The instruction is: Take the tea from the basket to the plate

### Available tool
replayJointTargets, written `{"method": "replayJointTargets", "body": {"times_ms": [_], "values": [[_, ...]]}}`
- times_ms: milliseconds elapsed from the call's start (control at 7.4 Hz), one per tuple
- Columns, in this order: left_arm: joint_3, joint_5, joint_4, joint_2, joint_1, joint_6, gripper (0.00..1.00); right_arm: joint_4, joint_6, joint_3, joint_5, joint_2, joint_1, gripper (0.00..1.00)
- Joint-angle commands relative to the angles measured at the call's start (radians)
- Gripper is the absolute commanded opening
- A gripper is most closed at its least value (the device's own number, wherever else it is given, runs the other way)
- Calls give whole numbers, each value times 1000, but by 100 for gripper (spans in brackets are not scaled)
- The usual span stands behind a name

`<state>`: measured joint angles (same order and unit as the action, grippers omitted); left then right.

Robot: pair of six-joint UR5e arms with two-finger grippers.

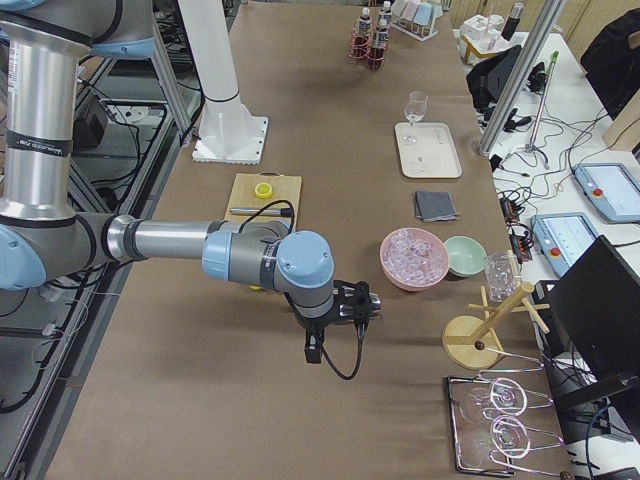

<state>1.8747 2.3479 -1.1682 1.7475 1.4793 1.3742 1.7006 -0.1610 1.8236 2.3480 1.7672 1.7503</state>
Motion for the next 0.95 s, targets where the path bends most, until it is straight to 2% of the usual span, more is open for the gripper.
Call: {"method": "replayJointTargets", "body": {"times_ms": [0, 811], "values": [[0, -45, -24, 15, 10, 0, 0, -1, 0, 0, 1, 0, 0, 100], [-5, -41, 27, 95, 45, -53, 0, 1, 0, 6, 1, 1, 2, 100]]}}
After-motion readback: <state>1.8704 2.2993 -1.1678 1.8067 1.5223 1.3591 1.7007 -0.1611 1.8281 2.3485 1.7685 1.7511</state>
